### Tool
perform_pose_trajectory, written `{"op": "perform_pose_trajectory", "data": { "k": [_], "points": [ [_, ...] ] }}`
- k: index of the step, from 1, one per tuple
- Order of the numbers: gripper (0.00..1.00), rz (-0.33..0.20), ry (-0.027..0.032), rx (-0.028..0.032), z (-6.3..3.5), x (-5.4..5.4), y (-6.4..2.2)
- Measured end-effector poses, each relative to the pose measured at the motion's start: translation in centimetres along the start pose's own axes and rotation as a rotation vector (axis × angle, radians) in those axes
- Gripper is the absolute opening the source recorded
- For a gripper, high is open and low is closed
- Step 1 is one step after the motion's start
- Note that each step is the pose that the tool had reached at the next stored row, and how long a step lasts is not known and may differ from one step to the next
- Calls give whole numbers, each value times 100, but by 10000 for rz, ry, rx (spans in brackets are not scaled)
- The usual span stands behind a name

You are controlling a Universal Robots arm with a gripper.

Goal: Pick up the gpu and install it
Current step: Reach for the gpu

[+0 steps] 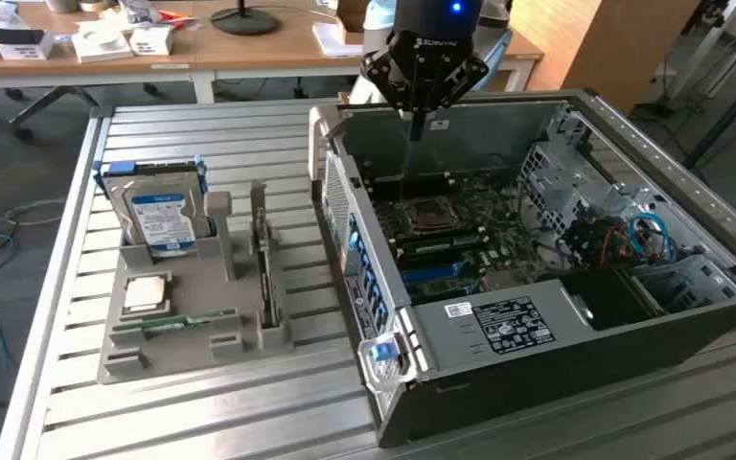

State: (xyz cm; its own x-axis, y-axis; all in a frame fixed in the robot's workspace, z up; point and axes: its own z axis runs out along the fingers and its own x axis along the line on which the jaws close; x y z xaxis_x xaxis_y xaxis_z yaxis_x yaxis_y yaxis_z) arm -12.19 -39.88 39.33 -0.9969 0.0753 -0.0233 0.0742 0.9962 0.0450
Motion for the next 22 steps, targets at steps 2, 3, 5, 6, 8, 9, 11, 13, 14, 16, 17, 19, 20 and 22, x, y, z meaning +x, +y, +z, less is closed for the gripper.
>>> {"op": "perform_pose_trajectory", "data": {
  "k": [2, 3, 5, 6, 8, 9, 11, 13, 14, 16, 17, 19, 20, 22],
  "points": [
    [11, 0, 0, -1, 0, 0, 0],
    [11, 0, 0, -1, 0, 0, 0],
    [11, 0, 0, 0, 0, 0, 0],
    [11, 0, 0, -1, 0, 0, 0],
    [11, 2, -1, -2, 1, 6, 0],
    [11, 2, -2, -2, 1, 13, -1],
    [11, 1, 0, 0, -1, 26, -2],
    [11, 0, -1, -1, 0, 42, -3],
    [11, 0, 0, -1, 0, 51, -4],
    [11, 1, 0, 1, -1, 72, -6],
    [11, 0, -1, 0, -1, 85, -6],
    [11, 0, 0, 0, -1, 113, -8],
    [11, 0, 0, 0, -1, 128, -10],
    [11, 0, 0, 0, -1, 162, -12]
  ]
}}
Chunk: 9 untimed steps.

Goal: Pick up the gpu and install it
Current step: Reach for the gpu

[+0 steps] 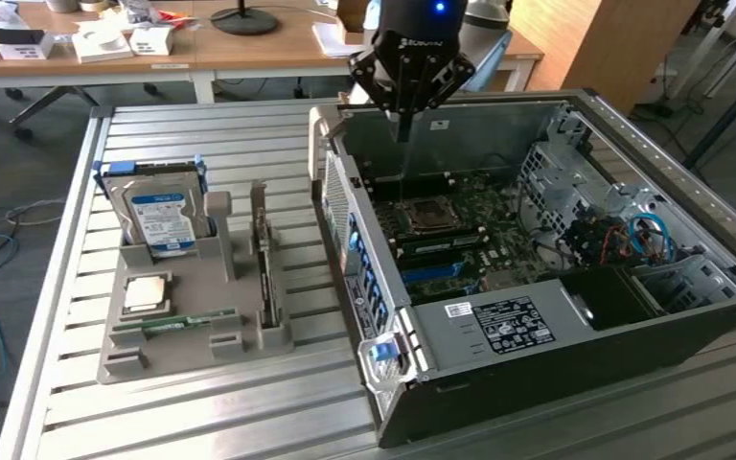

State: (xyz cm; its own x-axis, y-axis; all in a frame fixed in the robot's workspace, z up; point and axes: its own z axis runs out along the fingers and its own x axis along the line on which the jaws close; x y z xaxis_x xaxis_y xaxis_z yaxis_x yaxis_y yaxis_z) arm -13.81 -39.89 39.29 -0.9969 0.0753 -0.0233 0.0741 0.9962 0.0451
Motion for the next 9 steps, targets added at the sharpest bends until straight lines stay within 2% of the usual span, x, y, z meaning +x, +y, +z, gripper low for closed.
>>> {"op": "perform_pose_trajectory", "data": {
  "k": [9],
  "points": [
    [11, 2, 0, 0, 0, 123, -9]
  ]
}}
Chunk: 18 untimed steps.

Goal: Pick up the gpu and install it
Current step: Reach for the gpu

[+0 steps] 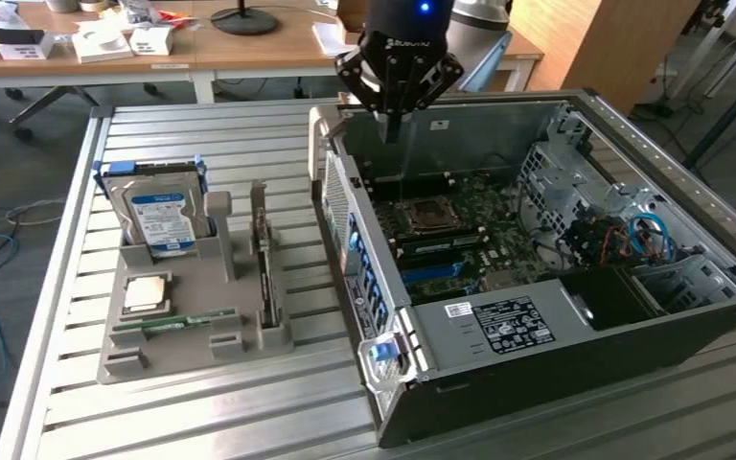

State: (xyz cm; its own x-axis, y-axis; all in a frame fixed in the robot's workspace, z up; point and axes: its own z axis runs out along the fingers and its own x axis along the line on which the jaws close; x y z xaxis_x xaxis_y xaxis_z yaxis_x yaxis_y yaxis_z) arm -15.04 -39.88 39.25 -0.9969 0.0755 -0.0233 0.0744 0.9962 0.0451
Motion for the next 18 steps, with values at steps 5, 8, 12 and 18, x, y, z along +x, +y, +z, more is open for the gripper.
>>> {"op": "perform_pose_trajectory", "data": {
  "k": [5, 8, 12, 18],
  "points": [
    [11, 0, 0, 0, 1, 37, -3],
    [11, 0, 0, 1, 1, 89, -7],
    [11, 3, 0, 0, 0, 193, -15],
    [11, 10, -1, 0, 1, 296, -23]
  ]
}}
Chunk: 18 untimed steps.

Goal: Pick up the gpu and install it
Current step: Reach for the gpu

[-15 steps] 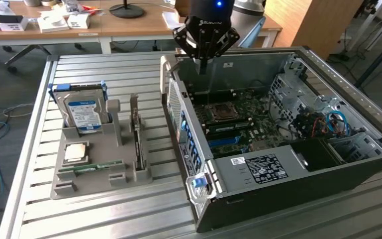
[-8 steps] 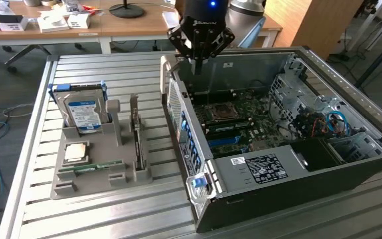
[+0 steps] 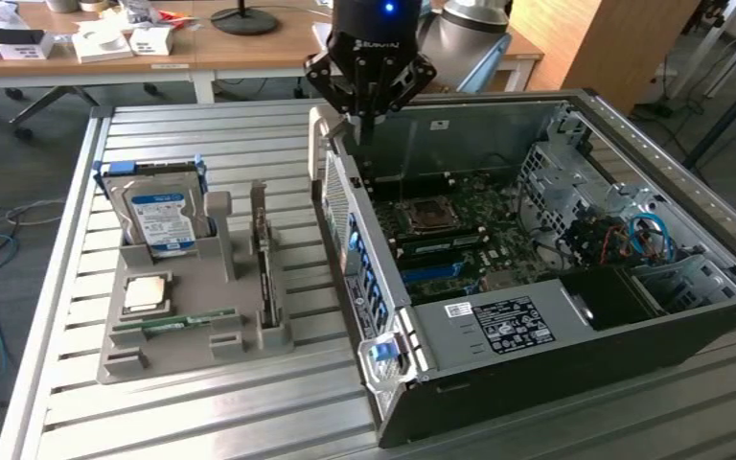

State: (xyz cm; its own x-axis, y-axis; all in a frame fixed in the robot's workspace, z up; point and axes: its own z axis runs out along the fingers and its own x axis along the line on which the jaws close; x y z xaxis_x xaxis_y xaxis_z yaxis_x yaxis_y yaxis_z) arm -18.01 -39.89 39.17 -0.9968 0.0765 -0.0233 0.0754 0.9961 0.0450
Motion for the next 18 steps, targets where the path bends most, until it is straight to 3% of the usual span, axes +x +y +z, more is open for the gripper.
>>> {"op": "perform_pose_trajectory", "data": {
  "k": [8, 18],
  "points": [
    [11, 0, 0, 0, 1, 108, -8],
    [11, 5, -1, -1, 4, 325, -25]
  ]
}}
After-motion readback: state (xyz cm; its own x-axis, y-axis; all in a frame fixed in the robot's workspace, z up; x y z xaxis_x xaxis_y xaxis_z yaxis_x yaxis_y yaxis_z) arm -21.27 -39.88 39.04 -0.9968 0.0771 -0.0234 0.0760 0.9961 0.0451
